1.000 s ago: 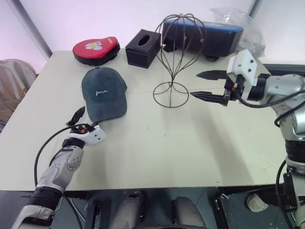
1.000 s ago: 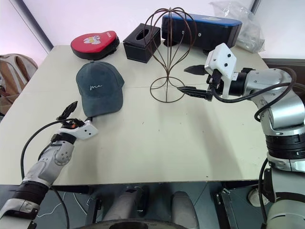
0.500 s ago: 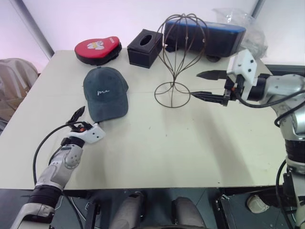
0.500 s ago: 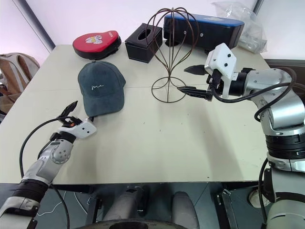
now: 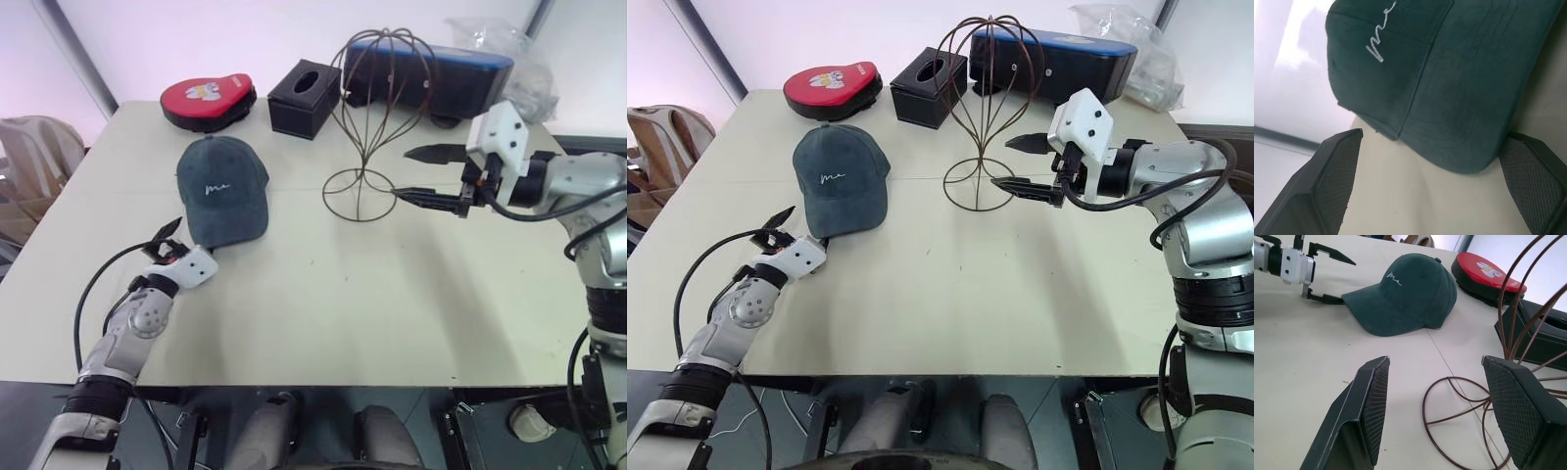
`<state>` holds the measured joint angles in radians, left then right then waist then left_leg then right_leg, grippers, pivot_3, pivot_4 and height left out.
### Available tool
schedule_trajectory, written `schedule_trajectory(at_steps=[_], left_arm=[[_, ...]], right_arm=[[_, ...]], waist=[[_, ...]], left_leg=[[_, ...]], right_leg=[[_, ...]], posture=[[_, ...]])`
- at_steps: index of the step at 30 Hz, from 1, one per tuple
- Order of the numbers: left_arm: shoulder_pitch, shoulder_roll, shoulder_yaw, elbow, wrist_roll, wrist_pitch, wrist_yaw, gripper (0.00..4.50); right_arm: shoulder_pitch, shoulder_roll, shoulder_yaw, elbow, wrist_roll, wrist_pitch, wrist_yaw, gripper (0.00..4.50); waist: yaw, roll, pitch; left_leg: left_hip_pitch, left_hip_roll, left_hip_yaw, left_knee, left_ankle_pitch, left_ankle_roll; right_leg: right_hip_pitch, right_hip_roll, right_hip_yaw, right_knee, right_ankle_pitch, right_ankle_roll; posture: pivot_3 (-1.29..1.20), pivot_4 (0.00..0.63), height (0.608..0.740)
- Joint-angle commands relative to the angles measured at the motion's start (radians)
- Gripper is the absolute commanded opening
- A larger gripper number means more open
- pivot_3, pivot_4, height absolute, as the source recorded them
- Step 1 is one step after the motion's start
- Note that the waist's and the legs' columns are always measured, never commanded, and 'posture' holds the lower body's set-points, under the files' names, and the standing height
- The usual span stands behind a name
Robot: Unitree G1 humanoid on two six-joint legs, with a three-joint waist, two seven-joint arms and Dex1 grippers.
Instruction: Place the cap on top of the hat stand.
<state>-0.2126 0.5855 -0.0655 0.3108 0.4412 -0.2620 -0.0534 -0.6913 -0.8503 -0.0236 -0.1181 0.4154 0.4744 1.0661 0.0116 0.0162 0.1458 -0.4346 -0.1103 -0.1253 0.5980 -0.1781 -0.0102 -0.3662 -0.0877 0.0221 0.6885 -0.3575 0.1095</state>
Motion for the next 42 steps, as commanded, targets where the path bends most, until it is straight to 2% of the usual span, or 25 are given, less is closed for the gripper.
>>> schedule_trajectory(at_steps=[1, 30, 32, 37, 38, 39, 42], left_arm=[[-0.004, -0.009, -0.045, -0.014, 0.002, 0.002, -0.054, 4.46], [-0.013, 0.006, -0.033, -0.022, 0.045, -0.021, -0.059, 4.46], [-0.012, 0.006, -0.032, -0.024, 0.049, -0.015, -0.056, 3.93], [-0.013, 0.006, -0.033, -0.024, 0.04, -0.016, -0.054, 3.93], [-0.013, 0.006, -0.032, -0.023, 0.036, -0.023, -0.052, 3.5], [-0.011, 0.006, -0.029, -0.026, 0.033, -0.026, -0.051, 3.27], [-0.008, 0.008, -0.028, -0.037, 0.03, -0.026, -0.048, 1.66]], right_arm=[[-0.025, -0.013, -0.037, -0.032, 0.011, -0.008, -0.001, 3.07], [-0.022, -0.018, -0.04, -0.032, 0.011, -0.01, 0.002, 3.07], [-0.023, -0.018, -0.04, -0.031, 0.011, -0.01, 0.002, 3.07], [-0.025, -0.017, -0.039, -0.03, 0.011, -0.009, 0.003, 3.07], [-0.026, -0.017, -0.039, -0.03, 0.011, -0.01, 0.003, 3.07], [-0.026, -0.017, -0.039, -0.03, 0.011, -0.01, 0.003, 3.07], [-0.026, -0.018, -0.039, -0.028, 0.01, -0.011, 0.004, 3.07]], waist=[[0.001, 0.0, 0.0], [0.0, -0.001, 0.0], [-0.001, -0.001, 0.001], [-0.001, -0.002, 0.001], [-0.001, -0.002, 0.001], [-0.002, -0.003, 0.002], [-0.002, -0.003, 0.002]], left_leg=[[0.0, 0.0, 0.0, 0.0, 0.0, 0.0], [0.0, 0.0, 0.0, 0.0, 0.0, 0.0], [0.0, 0.0, 0.0, 0.0, 0.0, 0.0], [0.0, 0.0, 0.0, 0.0, 0.0, 0.0], [0.0, 0.0, 0.0, 0.0, 0.0, 0.0], [0.0, 0.0, 0.0, 0.0, 0.0, 0.0], [-0.001, 0.0, 0.0, 0.0, 0.0, 0.0]], right_leg=[[0.0, 0.0, 0.0, 0.0, 0.0, 0.0], [0.001, 0.0, 0.0, -0.001, 0.0, 0.0], [0.001, 0.0, 0.0, -0.001, 0.0, 0.0], [0.0, 0.0, 0.0, -0.001, 0.0, 0.0], [0.0, 0.0, 0.0, -0.001, 0.0, 0.0], [0.001, 0.0, 0.0, -0.001, 0.0, 0.0], [0.0, 0.0, 0.0, -0.001, 0.0, 0.0]], posture=[[0.0, 0.15, 0.74], [0.0, 0.15, 0.74], [0.0, 0.15, 0.74], [0.0, 0.15, 0.74], [0.0, 0.15, 0.74], [0.0, 0.15, 0.74], [0.0, 0.15, 0.74]])
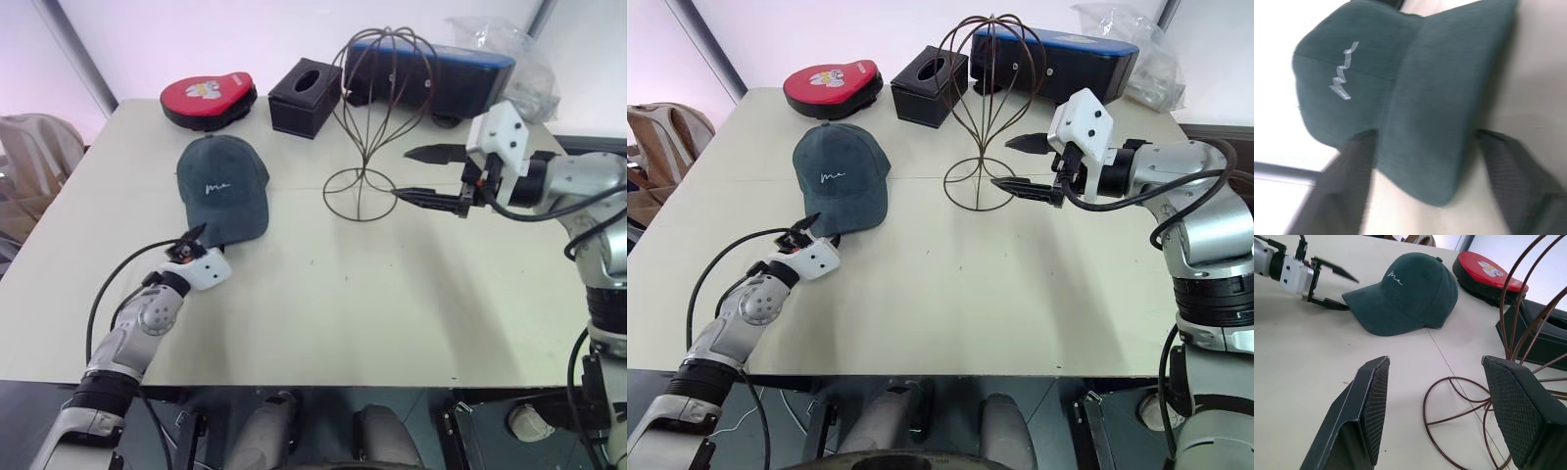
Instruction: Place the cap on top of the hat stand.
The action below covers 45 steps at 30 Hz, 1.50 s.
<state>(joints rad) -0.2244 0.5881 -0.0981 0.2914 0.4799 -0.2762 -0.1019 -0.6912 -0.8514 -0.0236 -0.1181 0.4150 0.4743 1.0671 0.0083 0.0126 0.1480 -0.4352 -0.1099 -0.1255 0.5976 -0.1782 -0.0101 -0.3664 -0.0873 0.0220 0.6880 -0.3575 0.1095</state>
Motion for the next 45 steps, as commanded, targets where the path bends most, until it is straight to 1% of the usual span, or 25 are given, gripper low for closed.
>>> schedule_trajectory(at_steps=[1, 2, 3, 13, 19, 24, 31, 38, 41, 45], left_arm=[[0.005, 0.005, 0.004, -0.02, -0.009, -0.011, 0.001, 1.09], [0.006, 0.005, 0.006, -0.022, -0.009, -0.011, 0.002, 0.66], [0.006, 0.004, 0.007, -0.023, -0.009, -0.011, 0.003, 0.08], [0.001, 0.007, 0.015, -0.02, 0.01, -0.021, 0.034, 0.08], [-0.001, 0.017, 0.033, -0.04, 0.028, -0.027, 0.085, 0.08], [-0.03, 0.039, 0.094, -0.118, 0.055, -0.04, 0.182, 0.08], [-0.068, 0.045, 0.13, -0.202, 0.069, -0.014, 0.221, 0.08], [-0.174, 0.049, 0.131, -0.249, 0.056, 0.019, 0.188, 0.08], [-0.263, 0.049, 0.119, -0.237, 0.048, 0.027, 0.161, 0.08], [-0.403, 0.048, 0.1, -0.165, 0.033, 0.014, 0.133, 0.08]], right_arm=[[-0.026, -0.017, -0.039, -0.029, 0.01, -0.011, 0.002, 3.07], [-0.026, -0.017, -0.039, -0.029, 0.011, -0.011, 0.002, 3.07], [-0.026, -0.017, -0.039, -0.028, 0.01, -0.012, 0.003, 3.07], [-0.025, -0.018, -0.041, -0.029, 0.011, -0.013, 0.003, 3.07], [-0.026, -0.018, -0.041, -0.03, 0.011, -0.013, 0.004, 3.07], [-0.032, -0.017, -0.037, -0.022, 0.008, -0.017, 0.007, 3.07], [-0.044, -0.01, -0.03, -0.01, 0.003, -0.023, 0.009, 3.07], [-0.058, -0.003, -0.023, 0.002, -0.002, -0.029, 0.011, 3.07], [-0.061, 0.002, -0.02, 0.004, -0.005, -0.032, 0.011, 3.07], [-0.07, 0.007, -0.018, 0.011, -0.007, -0.038, 0.009, 3.07]], waist=[[0.002, 0.0, 0.0], [0.003, 0.0, 0.0], [0.004, 0.0, 0.0], [0.002, 0.0, 0.0], [0.001, 0.0, 0.0], [0.001, -0.005, 0.003], [0.001, -0.005, 0.003], [0.001, -0.007, 0.004], [0.001, -0.009, 0.006], [0.001, -0.011, 0.007]], left_leg=[[0.0, 0.0, 0.0, 0.0, 0.0, 0.0], [0.0, 0.0, 0.0, 0.0, 0.0, 0.0], [0.0, 0.0, 0.0, 0.0, 0.0, 0.0], [0.0, 0.0, 0.0, 0.0, 0.0, 0.0], [0.0, 0.0, 0.0, 0.0, 0.0, 0.0], [0.0, 0.0, 0.0, 0.0, 0.0, 0.0], [-0.006, 0.0, 0.0, 0.0, 0.0, 0.0], [-0.007, 0.0, 0.0, 0.0, 0.0, 0.0], [-0.007, 0.0, 0.0, 0.001, 0.0, 0.0], [-0.007, 0.0, -0.001, 0.002, 0.0, 0.0]], right_leg=[[0.0, 0.0, 0.0, 0.0, 0.0, 0.0], [0.0, 0.0, 0.0, 0.0, 0.0, 0.0], [0.0, 0.0, 0.0, 0.0, 0.0, 0.0], [0.0, 0.0, 0.0, 0.0, 0.0, 0.0], [0.0, 0.0, 0.0, 0.0, 0.0, 0.0], [-0.001, 0.0, 0.0, 0.0, 0.0, 0.0], [-0.006, 0.001, 0.0, 0.0, 0.0, 0.0], [-0.007, 0.001, -0.001, 0.0, 0.0, 0.0], [-0.006, 0.001, -0.001, 0.0, 0.0, 0.0], [-0.006, 0.001, -0.002, 0.001, 0.0, 0.0]], posture=[[0.0, 0.15, 0.74], [0.0, 0.15, 0.74], [0.0, 0.15, 0.74], [0.0, 0.15, 0.74], [0.0, 0.15, 0.74], [0.0, 0.15, 0.74], [0.0, 0.15, 0.74], [0.0, 0.15, 0.74], [0.0, 0.15, 0.74], [0.0, 0.15, 0.74]])
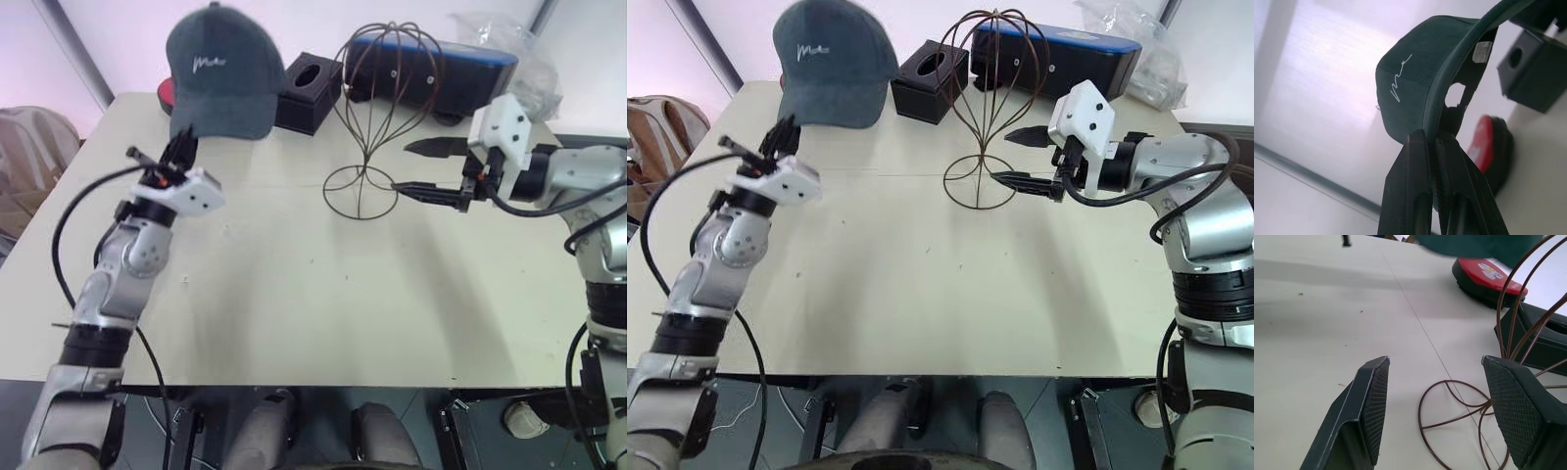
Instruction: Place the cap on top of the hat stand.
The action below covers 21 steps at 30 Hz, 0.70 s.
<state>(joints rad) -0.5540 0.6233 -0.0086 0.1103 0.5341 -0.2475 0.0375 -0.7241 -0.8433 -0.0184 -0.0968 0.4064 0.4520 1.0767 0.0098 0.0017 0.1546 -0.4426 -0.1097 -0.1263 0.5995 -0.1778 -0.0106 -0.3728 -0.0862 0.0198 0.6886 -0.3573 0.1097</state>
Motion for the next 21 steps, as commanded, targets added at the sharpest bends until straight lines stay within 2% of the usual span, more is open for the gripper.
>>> schedule_trajectory(at_steps=[1, 9, 14, 21], left_arm=[[-0.097, 0.012, 0.007, 0.034, -0.025, -0.02, -0.013, 0.08], [-0.287, -0.033, -0.053, 0.175, -0.051, -0.036, -0.082, 0.08], [-0.343, -0.087, -0.084, 0.196, -0.041, -0.024, -0.086, 0.08], [-0.423, -0.145, -0.126, 0.21, -0.001, 0.003, -0.071, 0.08]], right_arm=[[-0.037, -0.002, -0.023, -0.01, 0.002, -0.016, -0.001, 3.07], [-0.07, -0.019, -0.065, 0.049, -0.038, -0.074, -0.056, 3.07], [-0.13, -0.071, -0.114, 0.179, -0.1, -0.164, -0.095, 3.07], [-0.154, -0.137, -0.134, 0.265, -0.126, -0.227, -0.069, 3.07]], waist=[[-0.001, 0.0, 0.0], [-0.011, -0.001, 0.001], [-0.014, -0.002, 0.001], [-0.024, -0.003, 0.002]], left_leg=[[0.0, 0.0, 0.0, 0.0, 0.0, 0.0], [0.0, 0.0, 0.0, 0.0, 0.0, 0.0], [-0.001, 0.0, 0.0, 0.002, 0.002, -0.004], [-0.001, 0.0, 0.0, 0.003, 0.002, -0.003]], right_leg=[[0.0, 0.0, 0.0, 0.0, 0.0, 0.0], [0.0, 0.001, -0.001, 0.001, 0.0, 0.0], [0.0, 0.0, -0.001, 0.001, 0.0, 0.0], [0.0, 0.002, -0.001, 0.001, 0.0, 0.0]], posture=[[0.0, 0.15, 0.74], [0.0, 0.15, 0.74], [0.0, 0.15, 0.74], [0.0, 0.15, 0.74]])
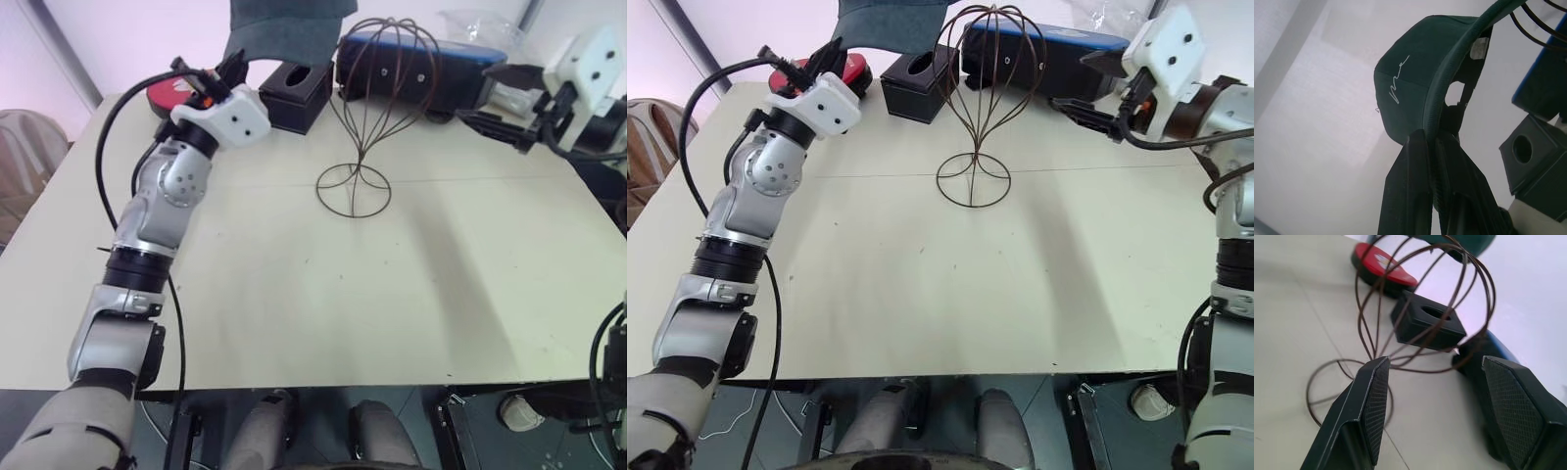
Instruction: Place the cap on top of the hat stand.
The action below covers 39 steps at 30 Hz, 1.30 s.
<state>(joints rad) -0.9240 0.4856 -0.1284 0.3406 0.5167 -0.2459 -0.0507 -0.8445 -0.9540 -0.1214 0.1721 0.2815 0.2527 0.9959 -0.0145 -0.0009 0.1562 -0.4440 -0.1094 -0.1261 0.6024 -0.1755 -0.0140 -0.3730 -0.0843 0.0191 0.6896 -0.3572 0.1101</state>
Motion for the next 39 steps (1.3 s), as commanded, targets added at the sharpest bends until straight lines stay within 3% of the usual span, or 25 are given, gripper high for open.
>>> schedule_trajectory(at_steps=[1, 17, 39], left_arm=[[-0.065, -0.012, -0.01, -0.018, 0.021, 0.008, 0.02, 0.08], [-0.123, -0.022, -0.02, -0.053, 0.043, 0.055, 0.026, 0.08], [-0.193, -0.218, -0.1, -0.039, 0.088, 0.118, 0.077, 0.08]], right_arm=[[-0.03, -0.029, -0.031, -0.005, 0.001, -0.028, 0.017, 3.07], [-0.017, 0.001, -0.022, -0.016, 0.007, -0.028, 0.031, 3.07], [-0.049, 0.019, 0.023, 0.124, -0.051, -0.113, 0.071, 3.07]], waist=[[0.0, 0.0, 0.0], [0.002, 0.0, 0.0], [0.0, -0.001, 0.0]], left_leg=[[0.0, 0.0, 0.0, 0.0, 0.0, 0.0], [-0.001, 0.001, 0.0, 0.005, -0.001, 0.001], [-0.002, 0.001, 0.001, 0.008, 0.0, 0.001]], right_leg=[[0.0, 0.0, 0.0, 0.0, 0.0, 0.0], [0.0, 0.001, 0.001, 0.001, 0.0, 0.0], [0.0, 0.002, 0.001, 0.003, 0.0, 0.001]], posture=[[0.0, 0.15, 0.74], [0.0, 0.15, 0.74], [0.0, 0.15, 0.74]])
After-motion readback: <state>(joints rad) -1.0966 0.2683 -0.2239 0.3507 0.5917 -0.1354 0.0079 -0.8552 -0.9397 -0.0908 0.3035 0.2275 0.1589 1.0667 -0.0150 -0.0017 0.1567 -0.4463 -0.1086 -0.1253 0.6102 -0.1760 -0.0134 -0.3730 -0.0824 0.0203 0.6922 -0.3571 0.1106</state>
